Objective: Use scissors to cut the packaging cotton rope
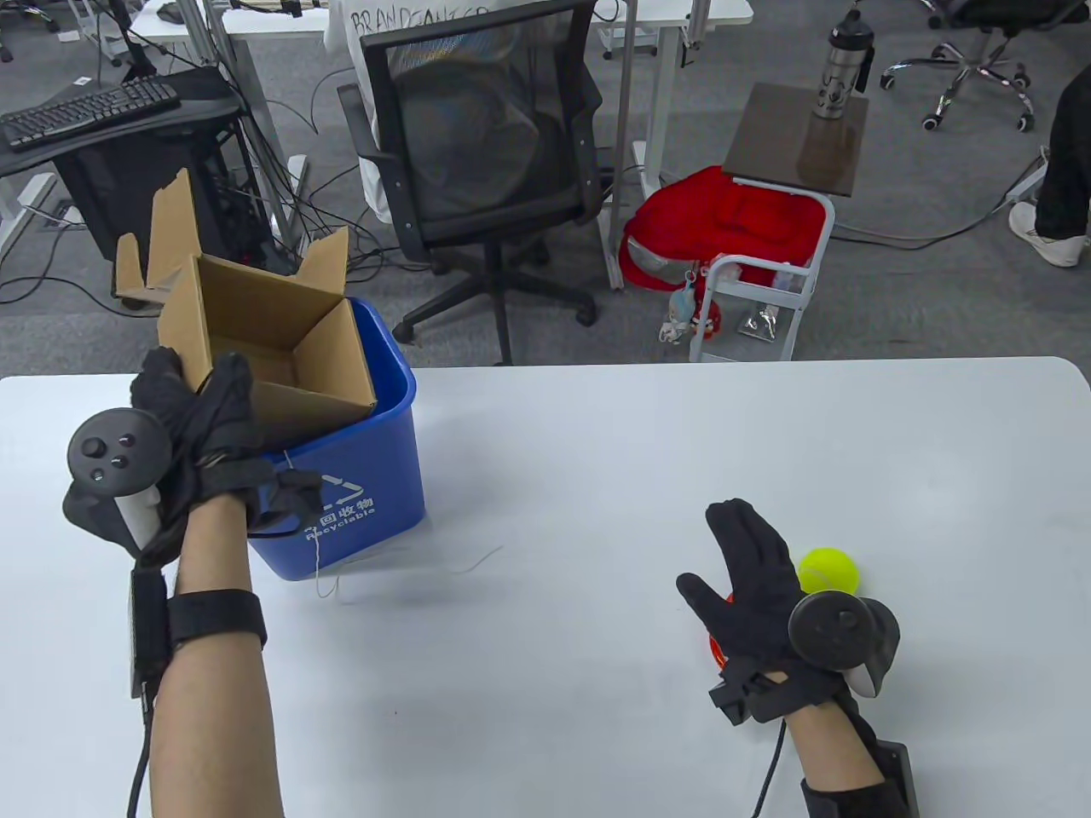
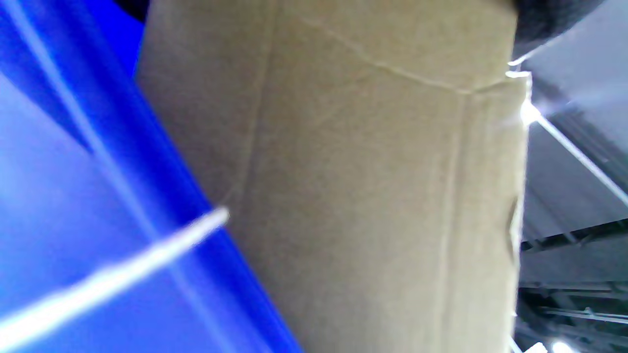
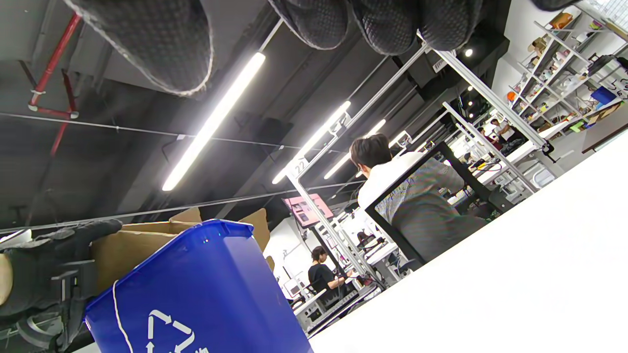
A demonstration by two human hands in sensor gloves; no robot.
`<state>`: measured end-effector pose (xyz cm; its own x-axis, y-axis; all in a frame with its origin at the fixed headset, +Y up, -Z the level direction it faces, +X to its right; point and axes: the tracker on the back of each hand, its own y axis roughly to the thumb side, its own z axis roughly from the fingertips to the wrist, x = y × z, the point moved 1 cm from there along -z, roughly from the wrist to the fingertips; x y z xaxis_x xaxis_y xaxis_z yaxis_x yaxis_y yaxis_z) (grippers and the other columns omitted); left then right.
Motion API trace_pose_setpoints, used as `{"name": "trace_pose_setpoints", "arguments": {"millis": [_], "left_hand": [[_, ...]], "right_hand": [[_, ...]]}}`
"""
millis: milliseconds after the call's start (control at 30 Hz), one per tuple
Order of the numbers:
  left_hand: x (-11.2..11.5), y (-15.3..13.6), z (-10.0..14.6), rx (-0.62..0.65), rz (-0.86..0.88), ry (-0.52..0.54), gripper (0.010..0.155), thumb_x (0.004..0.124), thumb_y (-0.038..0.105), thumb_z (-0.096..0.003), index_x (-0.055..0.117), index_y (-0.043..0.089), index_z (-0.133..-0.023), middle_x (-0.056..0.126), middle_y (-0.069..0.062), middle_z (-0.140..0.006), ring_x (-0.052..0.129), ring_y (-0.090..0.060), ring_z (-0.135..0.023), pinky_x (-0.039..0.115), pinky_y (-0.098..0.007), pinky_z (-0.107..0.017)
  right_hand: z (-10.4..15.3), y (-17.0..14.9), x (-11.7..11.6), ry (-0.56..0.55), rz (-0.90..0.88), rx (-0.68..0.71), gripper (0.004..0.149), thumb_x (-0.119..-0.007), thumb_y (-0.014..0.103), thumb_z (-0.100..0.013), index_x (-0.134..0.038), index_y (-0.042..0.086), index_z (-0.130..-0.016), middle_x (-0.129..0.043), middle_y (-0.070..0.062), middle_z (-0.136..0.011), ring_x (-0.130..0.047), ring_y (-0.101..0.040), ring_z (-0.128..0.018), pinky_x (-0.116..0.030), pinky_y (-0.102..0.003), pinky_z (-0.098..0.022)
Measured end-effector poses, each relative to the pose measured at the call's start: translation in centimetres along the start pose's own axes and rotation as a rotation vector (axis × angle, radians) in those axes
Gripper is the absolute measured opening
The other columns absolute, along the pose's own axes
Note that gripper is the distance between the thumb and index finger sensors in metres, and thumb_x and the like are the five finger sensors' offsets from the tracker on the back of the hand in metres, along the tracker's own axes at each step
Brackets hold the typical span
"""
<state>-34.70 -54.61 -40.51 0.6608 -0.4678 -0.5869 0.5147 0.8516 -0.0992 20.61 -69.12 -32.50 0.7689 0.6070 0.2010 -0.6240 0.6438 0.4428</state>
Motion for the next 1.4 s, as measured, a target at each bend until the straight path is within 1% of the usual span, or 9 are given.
{"name": "trace_pose_setpoints", "arguments": {"millis": [200,333,500,700,867,967,1033,1167,1400], "left_hand": [[1.1,0.4,0.2,0.032,-0.040,-0.012,0.074,0.070,0.046,-0.0606,0.040,0.003,-0.113,0.036,-0.036,-0.110,0.031,-0.064,-0.099,0.030,-0.075,-0.066],[1.5,-0.2,0.2,0.016,0.063,-0.025,0.061,0.065,0.035,-0.0597,0.049,0.006,-0.111,0.048,-0.032,-0.109,0.045,-0.059,-0.100,0.039,-0.071,-0.067],[1.2,-0.9,0.3,0.017,0.175,-0.016,0.061,0.065,0.038,-0.0604,0.050,0.006,-0.111,0.047,-0.031,-0.110,0.042,-0.059,-0.100,0.034,-0.071,-0.068],[0.4,1.6,1.0,0.181,0.049,-0.009,0.061,0.064,0.040,-0.0606,0.051,0.007,-0.110,0.048,-0.030,-0.110,0.042,-0.058,-0.101,0.031,-0.070,-0.069],[1.5,6.5,3.4,0.443,0.010,-0.092,0.061,0.064,0.041,-0.0607,0.052,0.007,-0.110,0.049,-0.030,-0.110,0.042,-0.057,-0.101,0.031,-0.070,-0.069],[3.8,9.5,6.4,0.627,0.005,-0.250,0.061,0.064,0.043,-0.0607,0.053,0.010,-0.111,0.052,-0.027,-0.111,0.048,-0.056,-0.103,0.038,-0.070,-0.071],[6.6,10.9,9.4,0.711,0.078,-0.469,0.062,0.065,0.043,-0.0605,0.053,0.010,-0.111,0.052,-0.028,-0.112,0.050,-0.056,-0.103,0.041,-0.072,-0.070],[13.2,9.0,14.8,0.707,0.185,-0.808,0.062,0.066,0.042,-0.0601,0.053,0.010,-0.112,0.053,-0.029,-0.112,0.057,-0.057,-0.100,0.046,-0.075,-0.067],[19.0,-0.6,19.4,0.545,0.312,-0.843,0.063,0.066,0.043,-0.0601,0.054,0.010,-0.112,0.056,-0.029,-0.110,0.063,-0.058,-0.096,0.050,-0.075,-0.064]], "right_hand": [[0.0,0.0,-0.1,0.007,-0.005,0.003,0.080,-0.077,0.053,-0.051,-0.051,0.009,-0.112,-0.049,-0.032,-0.115,-0.050,-0.059,-0.098,-0.042,-0.084,-0.061],[0.0,-0.2,-0.2,0.015,-0.013,-0.008,0.080,-0.077,0.053,-0.051,-0.051,0.009,-0.112,-0.049,-0.032,-0.115,-0.050,-0.059,-0.098,-0.042,-0.084,-0.061],[-0.1,-0.2,-0.1,0.011,-0.018,-0.006,0.080,-0.077,0.053,-0.051,-0.051,0.008,-0.112,-0.049,-0.032,-0.115,-0.051,-0.059,-0.098,-0.042,-0.084,-0.061],[0.0,-0.4,-0.4,0.020,-0.014,-0.012,0.080,-0.077,0.053,-0.051,-0.051,0.008,-0.112,-0.049,-0.032,-0.115,-0.051,-0.059,-0.098,-0.042,-0.084,-0.061],[0.0,-0.4,-0.8,0.036,0.000,-0.011,0.080,-0.077,0.053,-0.051,-0.051,0.008,-0.112,-0.049,-0.032,-0.115,-0.051,-0.059,-0.098,-0.042,-0.084,-0.061],[0.0,-0.5,-1.0,0.041,0.005,-0.010,0.080,-0.077,0.053,-0.051,-0.051,0.008,-0.112,-0.049,-0.032,-0.115,-0.051,-0.059,-0.098,-0.042,-0.084,-0.061],[0.0,-0.5,-1.1,0.044,0.009,-0.010,0.080,-0.077,0.053,-0.051,-0.051,0.008,-0.112,-0.049,-0.032,-0.115,-0.051,-0.059,-0.098,-0.042,-0.084,-0.061],[0.0,-0.2,-0.9,0.041,0.014,0.005,0.080,-0.077,0.053,-0.051,-0.051,0.008,-0.112,-0.049,-0.032,-0.115,-0.051,-0.059,-0.098,-0.042,-0.084,-0.061],[-0.1,1.1,0.1,0.004,-0.005,0.048,0.080,-0.077,0.054,-0.051,-0.051,0.008,-0.112,-0.049,-0.032,-0.115,-0.051,-0.059,-0.098,-0.043,-0.084,-0.061]]}}
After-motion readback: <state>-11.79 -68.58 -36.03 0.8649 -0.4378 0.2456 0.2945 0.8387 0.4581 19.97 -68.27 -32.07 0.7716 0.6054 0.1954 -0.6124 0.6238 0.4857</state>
